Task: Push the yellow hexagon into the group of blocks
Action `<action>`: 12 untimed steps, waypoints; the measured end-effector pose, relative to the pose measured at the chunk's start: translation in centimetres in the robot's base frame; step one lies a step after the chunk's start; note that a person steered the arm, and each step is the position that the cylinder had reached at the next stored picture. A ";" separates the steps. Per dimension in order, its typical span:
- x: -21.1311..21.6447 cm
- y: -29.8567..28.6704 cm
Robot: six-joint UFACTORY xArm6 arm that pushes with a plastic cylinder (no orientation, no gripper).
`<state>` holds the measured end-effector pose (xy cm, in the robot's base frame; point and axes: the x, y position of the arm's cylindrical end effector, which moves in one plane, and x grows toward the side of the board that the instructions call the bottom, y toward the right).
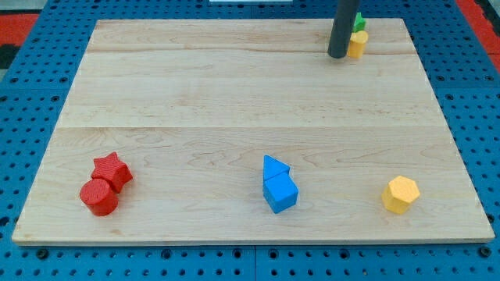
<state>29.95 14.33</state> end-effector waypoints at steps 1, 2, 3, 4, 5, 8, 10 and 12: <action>7.1 0.0; 14.1 1.3; 19.4 7.8; 25.8 12.4; 30.7 11.2; 25.1 3.2; 25.6 3.3; 24.0 6.7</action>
<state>53.91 21.02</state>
